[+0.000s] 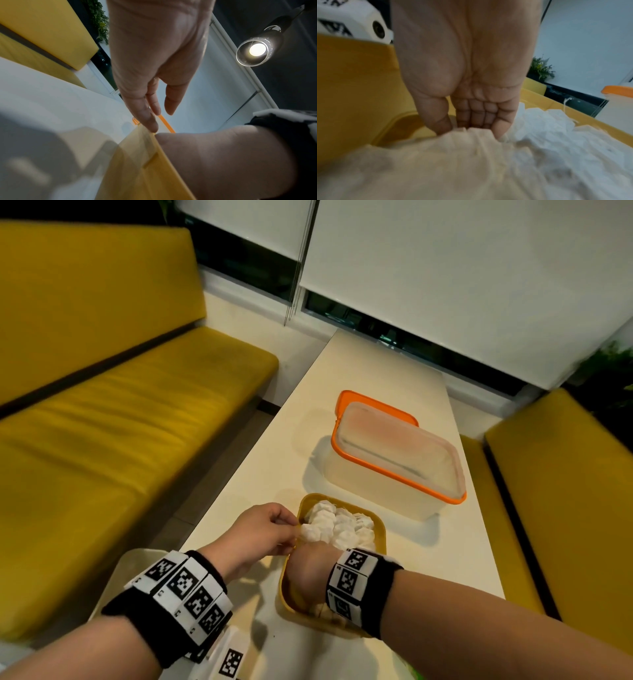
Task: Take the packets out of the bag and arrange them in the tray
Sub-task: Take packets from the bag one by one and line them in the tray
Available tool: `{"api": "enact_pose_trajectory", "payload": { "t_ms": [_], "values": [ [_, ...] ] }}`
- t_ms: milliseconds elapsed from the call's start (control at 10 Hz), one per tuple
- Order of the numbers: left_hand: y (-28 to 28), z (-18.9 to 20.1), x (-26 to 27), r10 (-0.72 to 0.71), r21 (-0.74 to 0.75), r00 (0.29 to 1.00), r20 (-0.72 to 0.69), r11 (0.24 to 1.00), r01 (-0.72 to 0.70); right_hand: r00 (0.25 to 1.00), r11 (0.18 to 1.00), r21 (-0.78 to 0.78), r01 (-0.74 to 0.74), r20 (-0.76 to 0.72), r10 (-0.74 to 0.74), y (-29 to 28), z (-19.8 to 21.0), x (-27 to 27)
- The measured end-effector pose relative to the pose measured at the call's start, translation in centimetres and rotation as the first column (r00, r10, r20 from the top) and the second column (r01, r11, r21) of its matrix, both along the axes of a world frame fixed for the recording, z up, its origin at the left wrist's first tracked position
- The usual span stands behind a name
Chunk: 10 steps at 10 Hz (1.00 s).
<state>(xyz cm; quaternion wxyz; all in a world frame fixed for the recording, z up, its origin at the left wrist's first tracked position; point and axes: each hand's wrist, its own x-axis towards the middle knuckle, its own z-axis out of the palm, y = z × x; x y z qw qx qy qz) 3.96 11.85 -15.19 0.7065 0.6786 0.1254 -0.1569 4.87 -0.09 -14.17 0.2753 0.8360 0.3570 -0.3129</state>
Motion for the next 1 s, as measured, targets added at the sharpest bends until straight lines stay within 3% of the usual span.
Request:
{"api": "enact_pose_trajectory", "payload": {
  "t_ms": [100,200,400,600,700,800,900,1000],
  "values": [
    [-0.1,0.3,0.2,-0.022,0.031,1.0,0.003,0.999,0.022,0.999,0.998,-0.046,-0.033,-0.024,0.032,0.3,-0.3,1.1],
    [0.1,0.4,0.2,-0.058,0.087,0.998,0.017,0.995,0.056,0.997,0.998,0.015,0.058,-0.059,-0.057,0.0,1.1,2.3],
    [0.2,0.5,0.4,-0.074,0.089,0.997,0.006,0.993,0.073,0.982,0.983,0.007,0.186,0.039,-0.186,-0.9,2.3,4.7],
    [0.2,0.5,0.6,-0.079,0.096,0.997,-0.007,0.992,0.079,0.96,0.946,0.292,0.141,0.194,-0.203,-1.6,2.8,5.1],
    [0.2,0.5,0.5,-0.08,0.122,0.997,-0.001,0.989,0.079,0.956,0.923,0.353,0.154,0.181,-0.229,-2.1,2.9,5.1],
    [0.2,0.7,0.5,-0.088,0.152,0.996,0.005,0.985,0.086,0.94,0.863,0.434,0.257,0.096,-0.328,-2.9,3.7,5.5],
    [0.3,0.8,0.5,-0.103,0.159,0.995,0.001,0.982,0.102,0.898,0.746,0.566,0.35,0.022,-0.438,-5.1,6.2,5.3],
    [0.2,1.0,0.6,-0.106,0.163,0.994,-0.003,0.981,0.105,0.82,0.521,0.743,0.42,-0.065,-0.569,-9.0,9.8,3.4]
  ]
}}
